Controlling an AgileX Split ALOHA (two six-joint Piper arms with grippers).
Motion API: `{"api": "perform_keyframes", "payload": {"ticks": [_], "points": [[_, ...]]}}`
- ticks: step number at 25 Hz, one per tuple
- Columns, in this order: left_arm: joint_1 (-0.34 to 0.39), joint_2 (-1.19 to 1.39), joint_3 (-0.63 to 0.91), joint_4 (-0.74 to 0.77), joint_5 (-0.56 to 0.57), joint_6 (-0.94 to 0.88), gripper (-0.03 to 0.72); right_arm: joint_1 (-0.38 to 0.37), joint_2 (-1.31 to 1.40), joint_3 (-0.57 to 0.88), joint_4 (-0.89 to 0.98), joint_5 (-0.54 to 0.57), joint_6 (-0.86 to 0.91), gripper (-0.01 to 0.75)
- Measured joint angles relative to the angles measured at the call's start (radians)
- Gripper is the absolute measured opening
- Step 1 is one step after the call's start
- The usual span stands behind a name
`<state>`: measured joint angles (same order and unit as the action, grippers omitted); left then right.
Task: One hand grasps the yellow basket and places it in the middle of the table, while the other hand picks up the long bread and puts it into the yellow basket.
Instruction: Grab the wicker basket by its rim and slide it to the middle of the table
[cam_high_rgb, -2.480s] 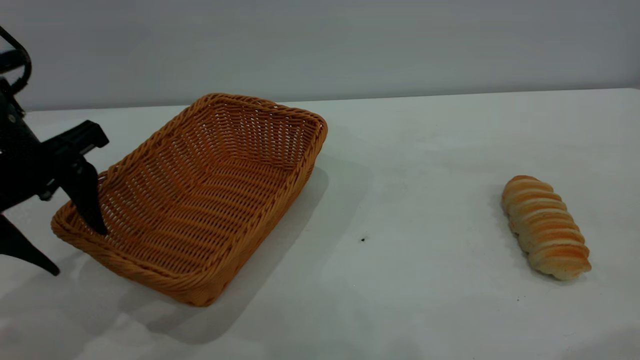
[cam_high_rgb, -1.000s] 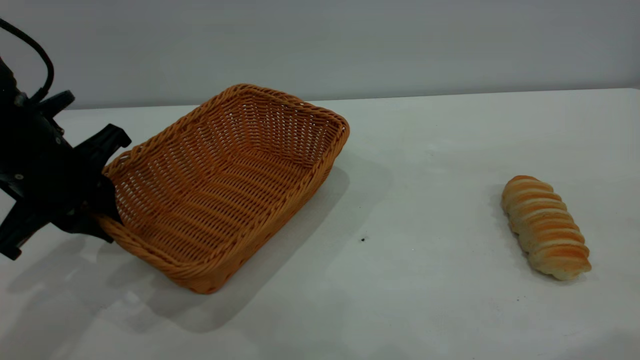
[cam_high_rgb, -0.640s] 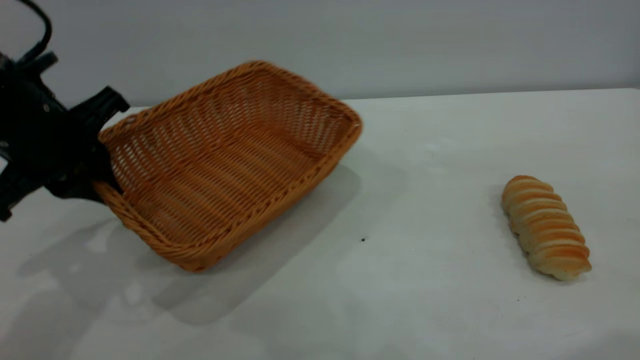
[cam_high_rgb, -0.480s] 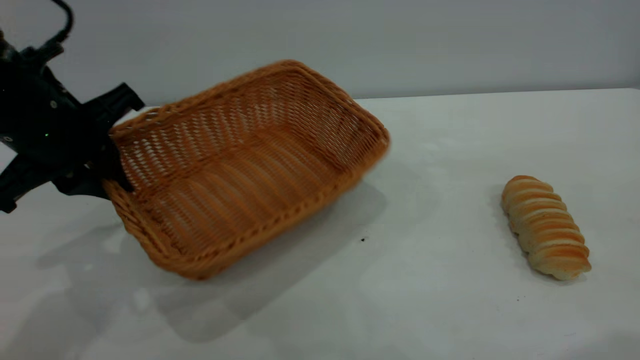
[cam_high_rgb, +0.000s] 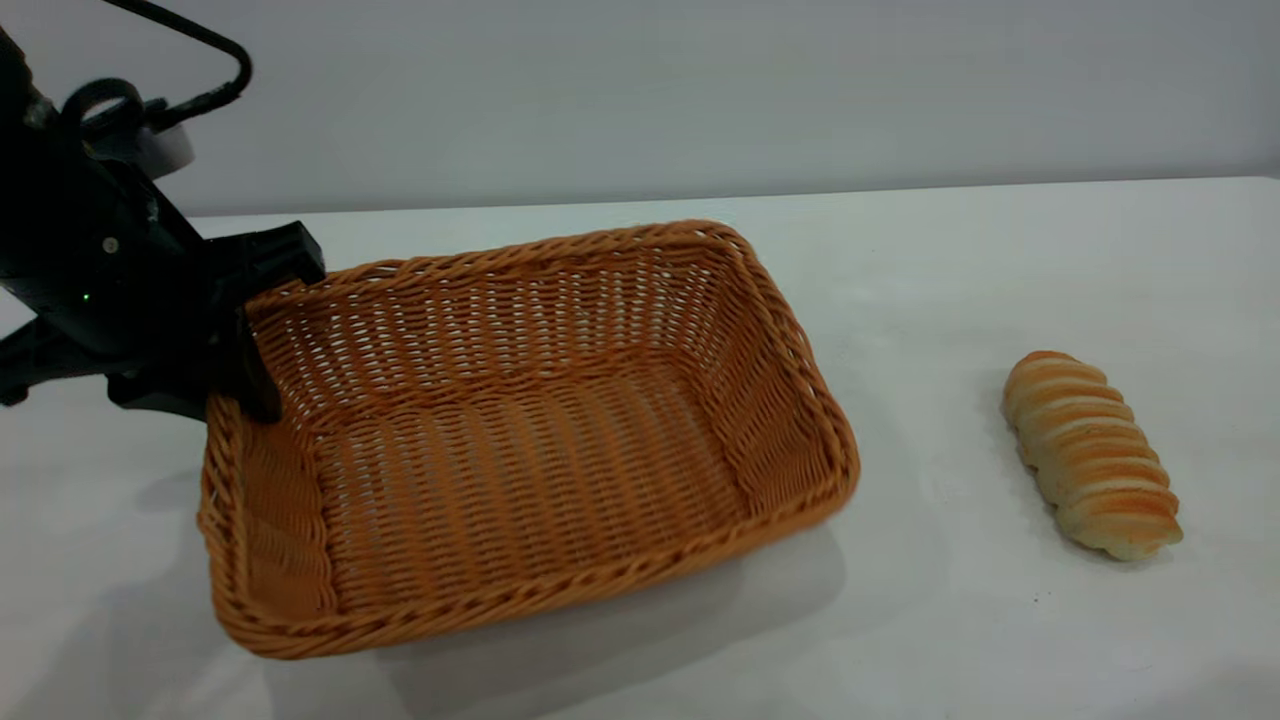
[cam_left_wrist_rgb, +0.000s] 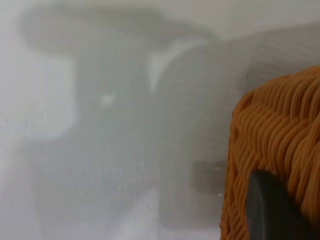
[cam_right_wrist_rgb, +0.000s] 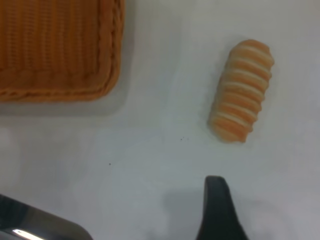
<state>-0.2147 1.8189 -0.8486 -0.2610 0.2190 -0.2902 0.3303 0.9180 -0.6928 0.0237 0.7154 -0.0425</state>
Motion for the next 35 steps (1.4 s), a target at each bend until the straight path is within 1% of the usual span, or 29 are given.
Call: {"api": "perform_keyframes", "payload": {"ticks": [8, 12, 15, 19, 25, 26, 28, 34, 35], "points": [[0.0, 0.014, -0.085, 0.0, 0.001, 0.213, 0.112, 0.0, 0.0, 0.0, 0.0, 0.001, 0.0, 0.534], [0.0, 0.081, -0.151, -0.014, 0.012, 0.228, 0.112, 0.0, 0.0, 0.0, -0.005, 0.001, 0.0, 0.534], [0.0, 0.149, -0.189, -0.059, 0.025, 0.235, 0.112, 0.0, 0.0, 0.0, -0.013, 0.001, 0.0, 0.534], [0.0, 0.203, -0.228, -0.115, 0.025, 0.29, 0.112, 0.0, 0.0, 0.0, -0.024, -0.001, 0.0, 0.534], [0.0, 0.215, -0.237, -0.132, 0.018, 0.316, 0.119, 0.0, 0.0, 0.0, -0.024, -0.006, 0.0, 0.534], [0.0, 0.216, -0.237, -0.132, 0.015, 0.318, 0.135, 0.0, 0.0, 0.0, -0.024, -0.006, 0.0, 0.534], [0.0, 0.218, -0.237, -0.131, 0.013, 0.322, 0.203, 0.0, 0.0, 0.0, -0.024, -0.006, 0.0, 0.534], [0.0, 0.22, -0.237, -0.127, 0.021, 0.341, 0.54, 0.0, 0.0, 0.0, -0.024, -0.006, 0.0, 0.534], [0.0, 0.22, -0.237, -0.127, 0.027, 0.347, 0.574, 0.0, 0.0, 0.0, -0.024, -0.006, 0.0, 0.534]]}}
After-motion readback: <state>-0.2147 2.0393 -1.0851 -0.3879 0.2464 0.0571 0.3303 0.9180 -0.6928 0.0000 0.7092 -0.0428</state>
